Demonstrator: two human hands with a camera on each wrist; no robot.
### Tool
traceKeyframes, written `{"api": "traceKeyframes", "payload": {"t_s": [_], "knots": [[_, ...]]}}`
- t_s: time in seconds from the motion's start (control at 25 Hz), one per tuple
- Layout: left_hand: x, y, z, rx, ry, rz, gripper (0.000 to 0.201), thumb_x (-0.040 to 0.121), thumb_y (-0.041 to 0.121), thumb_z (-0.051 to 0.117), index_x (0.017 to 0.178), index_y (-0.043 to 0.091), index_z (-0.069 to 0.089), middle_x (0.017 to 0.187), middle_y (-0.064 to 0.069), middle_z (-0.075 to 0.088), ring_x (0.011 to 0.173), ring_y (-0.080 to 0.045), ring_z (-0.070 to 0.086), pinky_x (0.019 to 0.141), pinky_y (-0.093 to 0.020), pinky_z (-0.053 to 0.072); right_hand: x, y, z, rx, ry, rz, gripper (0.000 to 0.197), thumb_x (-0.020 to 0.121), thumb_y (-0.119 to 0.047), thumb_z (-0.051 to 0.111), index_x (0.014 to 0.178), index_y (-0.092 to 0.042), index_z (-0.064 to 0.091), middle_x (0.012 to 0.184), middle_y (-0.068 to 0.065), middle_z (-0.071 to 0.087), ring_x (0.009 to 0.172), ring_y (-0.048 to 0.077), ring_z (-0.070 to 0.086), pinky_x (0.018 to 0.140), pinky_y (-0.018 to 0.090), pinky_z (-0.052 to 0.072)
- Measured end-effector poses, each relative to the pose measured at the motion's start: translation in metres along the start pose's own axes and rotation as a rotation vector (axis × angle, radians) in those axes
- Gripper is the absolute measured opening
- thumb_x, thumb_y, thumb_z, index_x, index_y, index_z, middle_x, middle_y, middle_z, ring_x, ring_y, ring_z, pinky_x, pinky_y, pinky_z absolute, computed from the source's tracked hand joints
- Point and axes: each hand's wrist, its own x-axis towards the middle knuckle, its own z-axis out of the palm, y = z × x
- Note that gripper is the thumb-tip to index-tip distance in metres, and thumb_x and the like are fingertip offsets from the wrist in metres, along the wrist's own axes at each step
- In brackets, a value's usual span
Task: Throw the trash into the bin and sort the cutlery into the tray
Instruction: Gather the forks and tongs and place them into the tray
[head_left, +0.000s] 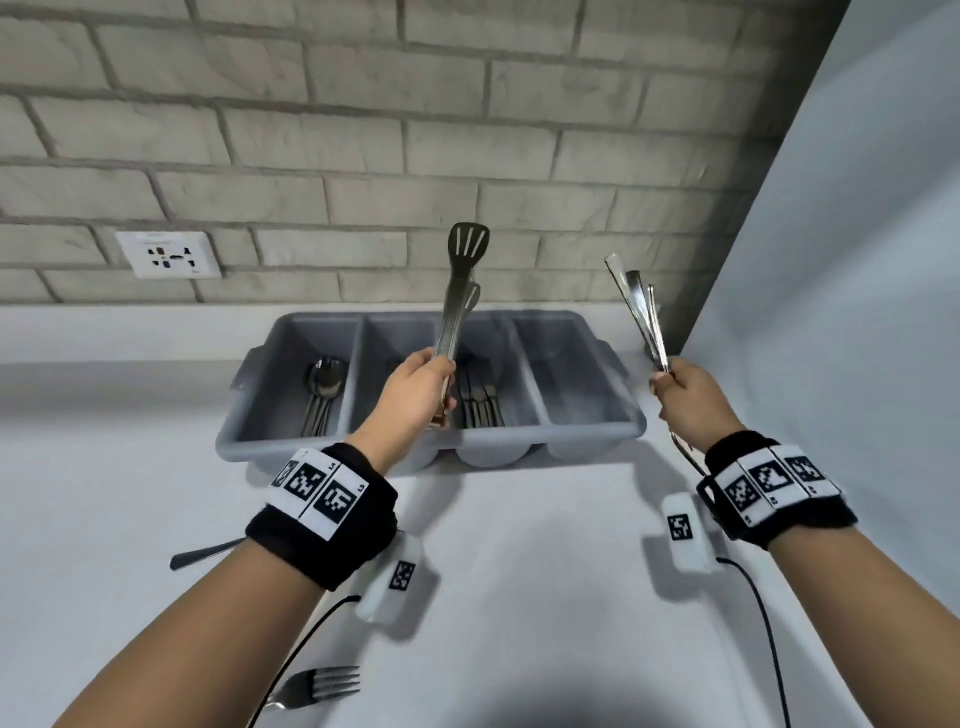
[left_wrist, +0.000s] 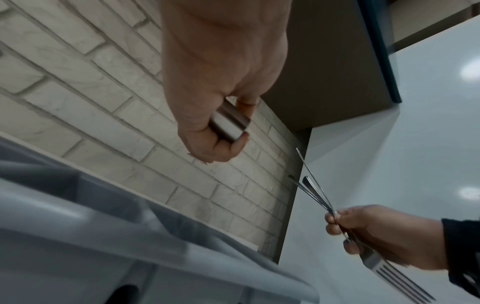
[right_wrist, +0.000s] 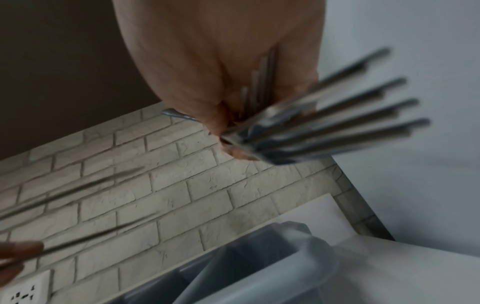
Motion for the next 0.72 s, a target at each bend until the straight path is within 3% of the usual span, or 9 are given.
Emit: {"api": "traceKeyframes", "payload": {"t_s": [0.12,0.2,0.32,0.4,0.48,0.56,0.64,0.72], "knots": [[0.016,-0.015,0.016,-0.022,0.000,-0.073,0.014,0.093,0.013,0.039,0.103,0.010,0.049,0.071,-0.004,0.045,0.053,-0.015,0.044,0.043,-0.023,0.037,0.027,-0.001,0.012,-0.045,-0.056,0.061,0.019,0.093,-0.008,0.043,0.080,-0.011,0.056,0.079,0.012,0.053,0.077,0.026,0.051,0.081,0.040,0.046],[0.026,-0.025,0.024,-0.013,0.023,-0.107,0.027,0.093,0.013,0.039,0.118,0.008,0.047,0.073,-0.003,0.046,0.055,-0.016,0.045,0.045,-0.024,0.037,0.045,-0.004,0.022,-0.052,-0.097,0.076,0.025,0.092,-0.004,0.044,0.070,-0.008,0.056,0.071,0.013,0.052,0.059,0.024,0.047,0.065,0.031,0.042],[0.038,-0.036,0.027,0.037,0.039,-0.138,0.042,0.094,0.015,0.039,0.135,0.009,0.040,0.082,-0.004,0.050,0.064,-0.017,0.049,0.052,-0.028,0.043,0.066,-0.013,0.036,-0.083,-0.199,0.166,0.017,0.095,-0.007,0.043,0.080,-0.007,0.051,0.061,0.010,0.046,0.039,0.015,0.048,0.040,0.020,0.038],[0.046,-0.037,0.027,0.058,0.061,-0.142,0.045,0.094,0.014,0.037,0.139,0.012,0.037,0.090,-0.007,0.052,0.067,-0.017,0.051,0.054,-0.028,0.045,0.080,-0.018,0.044,-0.144,-0.291,0.222,0.021,0.096,-0.008,0.043,0.075,-0.006,0.048,0.056,0.008,0.044,0.027,0.010,0.047,0.025,0.011,0.031],[0.053,-0.034,0.027,0.075,0.082,-0.137,0.045,0.095,0.014,0.037,0.139,0.013,0.036,0.097,-0.009,0.052,0.068,-0.016,0.051,0.055,-0.027,0.045,0.091,-0.019,0.054,-0.249,-0.407,0.254,0.032,0.096,-0.009,0.043,0.063,-0.009,0.044,0.057,0.007,0.046,0.035,0.013,0.050,0.027,0.012,0.034],[0.058,-0.031,0.027,0.100,0.085,-0.127,0.044,0.095,0.014,0.038,0.138,0.013,0.038,0.098,-0.007,0.052,0.068,-0.015,0.051,0.056,-0.026,0.044,0.097,-0.018,0.064,-0.347,-0.513,0.256,0.037,0.095,-0.009,0.043,0.059,-0.016,0.038,0.067,0.005,0.050,0.053,0.016,0.049,0.037,0.014,0.040],[0.059,-0.029,0.027,0.120,0.070,-0.112,0.042,0.094,0.012,0.038,0.136,0.012,0.040,0.087,-0.003,0.052,0.068,-0.015,0.049,0.056,-0.026,0.044,0.095,-0.021,0.073,-0.424,-0.579,0.295,0.035,0.095,-0.009,0.043,0.062,-0.018,0.040,0.096,0.014,0.060,0.078,0.022,0.052,0.048,0.012,0.037],[0.060,-0.028,0.027,0.140,0.060,-0.103,0.040,0.094,0.012,0.038,0.134,0.011,0.041,0.080,0.000,0.049,0.067,-0.014,0.048,0.056,-0.026,0.043,0.092,-0.026,0.080,-0.483,-0.568,0.347,0.022,0.098,-0.013,0.039,0.089,-0.010,0.059,0.131,0.019,0.056,0.110,0.027,0.055,0.065,0.020,0.045]]}}
